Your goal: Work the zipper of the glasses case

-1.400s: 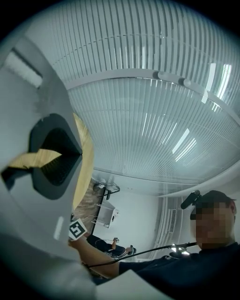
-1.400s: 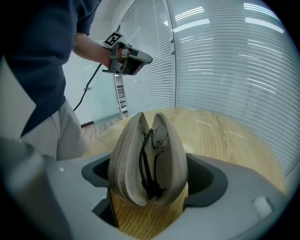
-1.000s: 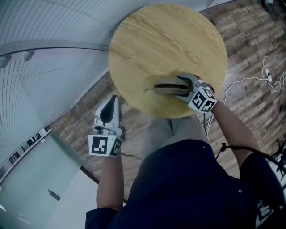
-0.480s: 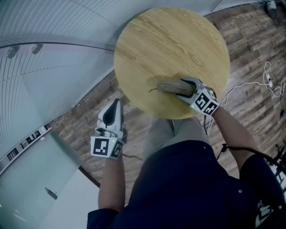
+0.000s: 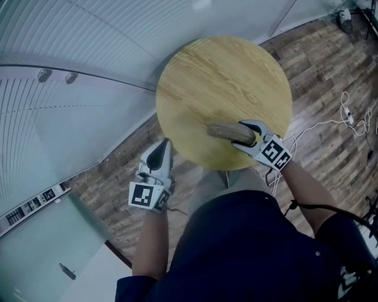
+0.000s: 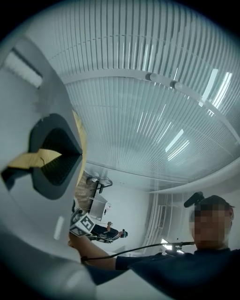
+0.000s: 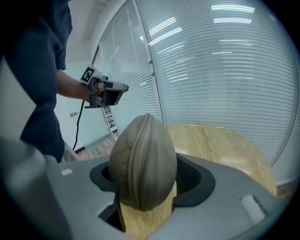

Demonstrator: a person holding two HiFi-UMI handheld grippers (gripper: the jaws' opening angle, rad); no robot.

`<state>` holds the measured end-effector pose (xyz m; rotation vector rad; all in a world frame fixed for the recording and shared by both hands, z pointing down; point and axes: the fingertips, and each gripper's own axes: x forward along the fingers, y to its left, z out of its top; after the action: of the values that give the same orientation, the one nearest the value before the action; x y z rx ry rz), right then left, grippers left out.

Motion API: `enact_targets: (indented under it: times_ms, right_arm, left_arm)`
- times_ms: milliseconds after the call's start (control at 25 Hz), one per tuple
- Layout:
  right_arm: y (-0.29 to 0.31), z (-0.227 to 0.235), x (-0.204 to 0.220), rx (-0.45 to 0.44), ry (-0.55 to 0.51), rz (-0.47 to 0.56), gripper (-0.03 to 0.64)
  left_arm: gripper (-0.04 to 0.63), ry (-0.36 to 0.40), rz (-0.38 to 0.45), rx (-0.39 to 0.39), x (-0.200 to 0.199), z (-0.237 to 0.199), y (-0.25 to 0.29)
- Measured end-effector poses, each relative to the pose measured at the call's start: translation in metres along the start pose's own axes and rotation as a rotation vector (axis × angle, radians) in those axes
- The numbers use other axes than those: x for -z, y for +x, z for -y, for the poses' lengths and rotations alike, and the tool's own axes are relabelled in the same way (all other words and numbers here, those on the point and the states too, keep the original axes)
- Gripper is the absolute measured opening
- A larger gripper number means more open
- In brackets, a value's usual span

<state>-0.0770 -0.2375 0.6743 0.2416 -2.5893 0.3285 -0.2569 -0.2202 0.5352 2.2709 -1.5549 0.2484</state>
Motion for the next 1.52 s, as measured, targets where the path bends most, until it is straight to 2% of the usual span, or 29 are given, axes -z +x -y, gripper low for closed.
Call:
enact_targets:
  times_ms: [160,240,560,680,840,1000,1080,1240,1520]
  right_arm:
    - [-0.027,0.006,-0.033,0.064,0.023,0.066,0.298]
    - [-0.043,0.012,-0.053,0.101,0.031,0.099,0.298]
    - [-0.114,0.010,-0.124,0.187,0.102,0.314,0.295]
    - [-0.133,0.006,-0.146,0.206,0.127,0.384,0.295]
    - [-0.151,-0.008,-0.173,0.171,0.116,0.483,0.295]
    - [-0.163,-0.019,-0.194,0.138,0.130,0.559,0.293]
    - [-0.166,-0.025,-0.203,0.119,0.119,0.571,0.293]
    - [-0.167,-0.034,-0.216,0.075,0.072,0.594,0.293]
    - [-0.175,-0.056,-0.236,-0.030,0.081,0.680,0.293]
  left_arm:
    - [0.002,0.030,-0.039,0.116,0.005,0.018,0.007]
    - [0.032,0.026,-0.034,0.173,0.002,0.028,0.013]
    - [0.131,-0.069,0.001,0.419,-0.011,0.091,0.028]
    - [0.166,-0.131,0.067,0.501,-0.028,0.107,0.031]
    - [0.196,-0.222,0.136,0.583,-0.052,0.122,0.036]
    - [0.200,-0.214,0.140,0.642,-0.063,0.140,0.045]
    - [0.221,-0.237,0.160,0.676,-0.069,0.148,0.047]
    - [0.233,-0.289,0.236,0.728,-0.096,0.157,0.041]
    - [0.243,-0.347,0.380,0.898,-0.140,0.182,0.012]
